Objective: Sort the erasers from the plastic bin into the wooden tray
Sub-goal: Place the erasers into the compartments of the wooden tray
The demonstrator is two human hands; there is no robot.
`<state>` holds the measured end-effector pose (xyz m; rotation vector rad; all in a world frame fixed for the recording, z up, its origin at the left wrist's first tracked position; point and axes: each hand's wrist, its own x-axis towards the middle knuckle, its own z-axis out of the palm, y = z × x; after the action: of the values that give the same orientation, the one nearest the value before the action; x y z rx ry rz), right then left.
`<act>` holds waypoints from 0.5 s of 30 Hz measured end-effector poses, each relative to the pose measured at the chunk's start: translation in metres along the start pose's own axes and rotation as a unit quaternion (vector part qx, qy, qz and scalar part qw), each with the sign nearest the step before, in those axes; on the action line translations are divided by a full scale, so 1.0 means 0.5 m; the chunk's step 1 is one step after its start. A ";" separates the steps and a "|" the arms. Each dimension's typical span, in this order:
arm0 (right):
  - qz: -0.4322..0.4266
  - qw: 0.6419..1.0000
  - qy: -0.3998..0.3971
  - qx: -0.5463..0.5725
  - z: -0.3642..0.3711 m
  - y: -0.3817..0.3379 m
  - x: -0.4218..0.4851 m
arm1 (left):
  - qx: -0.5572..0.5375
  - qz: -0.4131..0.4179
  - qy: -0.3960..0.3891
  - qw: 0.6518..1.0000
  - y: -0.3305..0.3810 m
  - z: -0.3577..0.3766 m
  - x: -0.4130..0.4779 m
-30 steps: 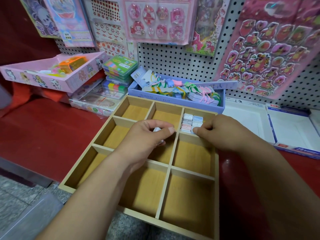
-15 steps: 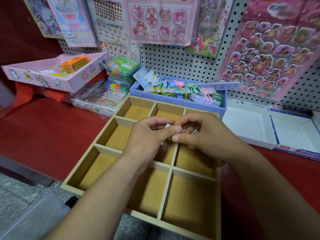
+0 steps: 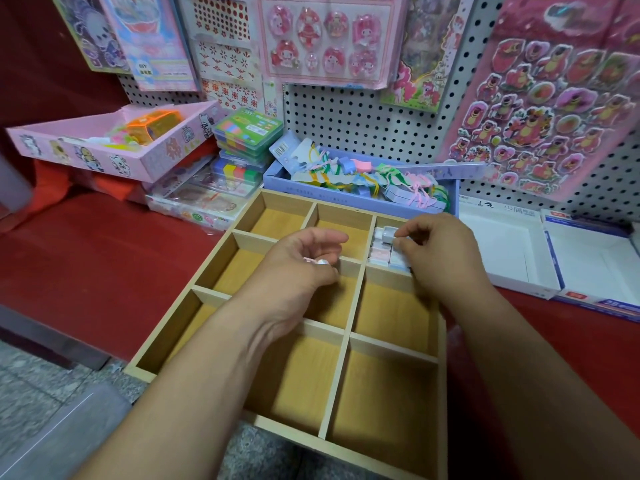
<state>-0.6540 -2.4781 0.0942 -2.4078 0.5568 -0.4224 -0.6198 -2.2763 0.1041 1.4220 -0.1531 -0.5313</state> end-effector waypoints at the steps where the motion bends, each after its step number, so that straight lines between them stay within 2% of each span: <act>1: 0.003 1.000 -0.001 -0.008 0.005 -0.004 0.002 | 0.007 0.003 -0.003 1.000 0.001 0.001 -0.001; 6: 0.012 0.998 0.015 -0.061 0.024 -0.021 0.016 | 0.060 0.012 0.013 0.998 0.002 0.005 -0.005; 12: 0.047 0.993 0.035 -0.105 0.039 -0.031 0.028 | 0.021 0.005 0.028 0.999 -0.005 -0.003 -0.011; 15: 0.034 0.996 0.032 -0.082 0.035 -0.024 0.025 | 0.094 0.019 0.035 0.995 -0.005 -0.012 -0.010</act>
<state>-0.6323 -2.4669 0.0907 -2.5298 0.7262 -0.4398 -0.6222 -2.2689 0.1015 1.6156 -0.1786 -0.4440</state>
